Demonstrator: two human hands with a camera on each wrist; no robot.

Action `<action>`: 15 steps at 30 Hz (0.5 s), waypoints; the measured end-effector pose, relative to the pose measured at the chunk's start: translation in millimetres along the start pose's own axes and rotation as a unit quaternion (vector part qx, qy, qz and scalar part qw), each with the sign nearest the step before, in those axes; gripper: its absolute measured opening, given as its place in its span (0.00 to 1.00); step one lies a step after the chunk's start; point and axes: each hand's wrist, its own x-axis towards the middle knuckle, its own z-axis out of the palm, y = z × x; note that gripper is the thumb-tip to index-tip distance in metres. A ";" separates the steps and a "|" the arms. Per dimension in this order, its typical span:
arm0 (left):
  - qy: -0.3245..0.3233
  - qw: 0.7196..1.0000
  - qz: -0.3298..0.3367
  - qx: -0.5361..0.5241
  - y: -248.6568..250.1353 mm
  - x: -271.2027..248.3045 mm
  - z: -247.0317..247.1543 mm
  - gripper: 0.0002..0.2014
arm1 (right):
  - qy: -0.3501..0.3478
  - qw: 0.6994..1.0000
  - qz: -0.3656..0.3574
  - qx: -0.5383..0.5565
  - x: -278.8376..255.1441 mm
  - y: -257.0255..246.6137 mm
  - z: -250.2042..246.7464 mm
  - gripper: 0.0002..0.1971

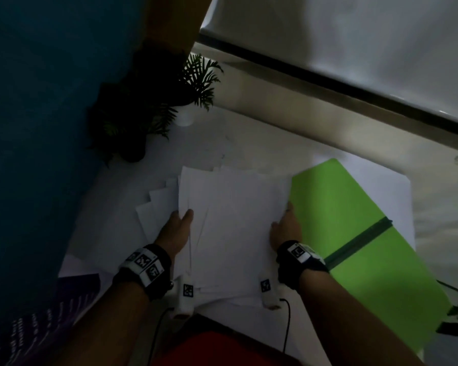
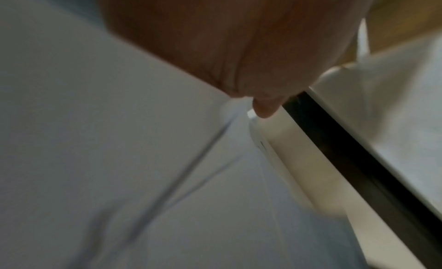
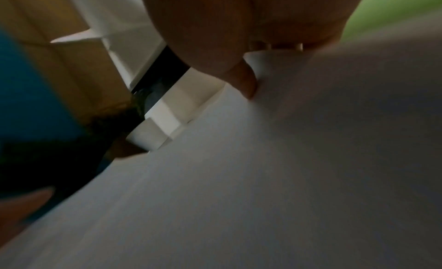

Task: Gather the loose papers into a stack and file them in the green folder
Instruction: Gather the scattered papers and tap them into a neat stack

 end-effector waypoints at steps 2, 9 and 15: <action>-0.018 0.998 -0.008 0.065 4.1 -0.7 7.2 0.39 | -0.021 0.998 -0.057 -0.018 1.7 -1.7 12.8 0.35; 0.038 0.987 0.042 0.153 2.9 7.1 8.2 0.34 | -0.070 0.987 -0.040 -0.136 2.6 -7.5 36.1 0.39; 0.071 0.982 0.176 0.014 0.7 -7.6 -4.2 0.32 | -0.044 0.991 -0.120 -0.037 -2.2 -4.5 20.4 0.53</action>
